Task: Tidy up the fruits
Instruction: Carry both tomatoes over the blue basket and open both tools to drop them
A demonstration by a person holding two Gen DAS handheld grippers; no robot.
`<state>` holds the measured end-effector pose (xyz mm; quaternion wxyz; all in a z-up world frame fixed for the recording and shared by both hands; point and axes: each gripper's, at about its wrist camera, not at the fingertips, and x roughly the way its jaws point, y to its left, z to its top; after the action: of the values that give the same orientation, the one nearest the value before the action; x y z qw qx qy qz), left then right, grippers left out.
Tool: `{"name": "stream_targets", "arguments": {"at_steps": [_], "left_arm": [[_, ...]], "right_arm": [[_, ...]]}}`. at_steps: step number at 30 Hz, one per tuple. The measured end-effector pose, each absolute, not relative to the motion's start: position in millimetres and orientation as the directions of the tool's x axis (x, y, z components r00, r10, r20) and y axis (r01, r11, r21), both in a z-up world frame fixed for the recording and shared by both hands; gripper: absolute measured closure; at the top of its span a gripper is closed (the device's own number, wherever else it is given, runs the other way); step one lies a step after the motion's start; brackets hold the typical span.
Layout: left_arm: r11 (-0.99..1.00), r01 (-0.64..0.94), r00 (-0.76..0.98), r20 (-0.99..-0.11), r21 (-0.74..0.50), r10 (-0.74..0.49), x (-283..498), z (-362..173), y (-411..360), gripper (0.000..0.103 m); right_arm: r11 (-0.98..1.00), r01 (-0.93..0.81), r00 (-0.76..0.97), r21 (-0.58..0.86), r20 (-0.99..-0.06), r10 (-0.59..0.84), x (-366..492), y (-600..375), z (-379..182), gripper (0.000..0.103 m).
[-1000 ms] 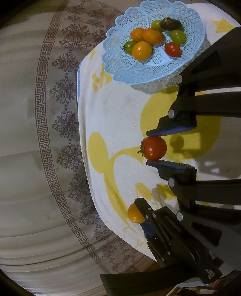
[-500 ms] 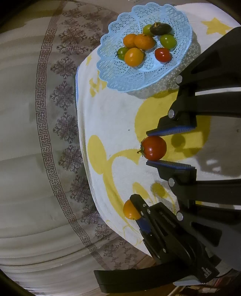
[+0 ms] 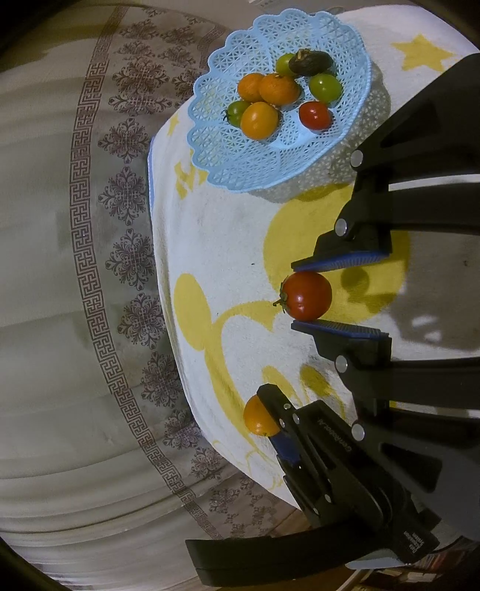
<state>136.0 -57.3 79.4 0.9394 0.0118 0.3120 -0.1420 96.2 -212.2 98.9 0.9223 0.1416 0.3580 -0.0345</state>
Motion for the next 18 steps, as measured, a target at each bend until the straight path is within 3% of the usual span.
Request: {"name": "stream_targets", "arguments": {"at_steps": [18], "left_arm": [[0.957,0.285,0.764,-0.587,-0.063,-0.266,132.0,80.3,-60.5,0.070]], "right_arm": [[0.957,0.163,0.741,0.239,-0.670,0.041,94.1,-212.0,99.4,0.076]]}}
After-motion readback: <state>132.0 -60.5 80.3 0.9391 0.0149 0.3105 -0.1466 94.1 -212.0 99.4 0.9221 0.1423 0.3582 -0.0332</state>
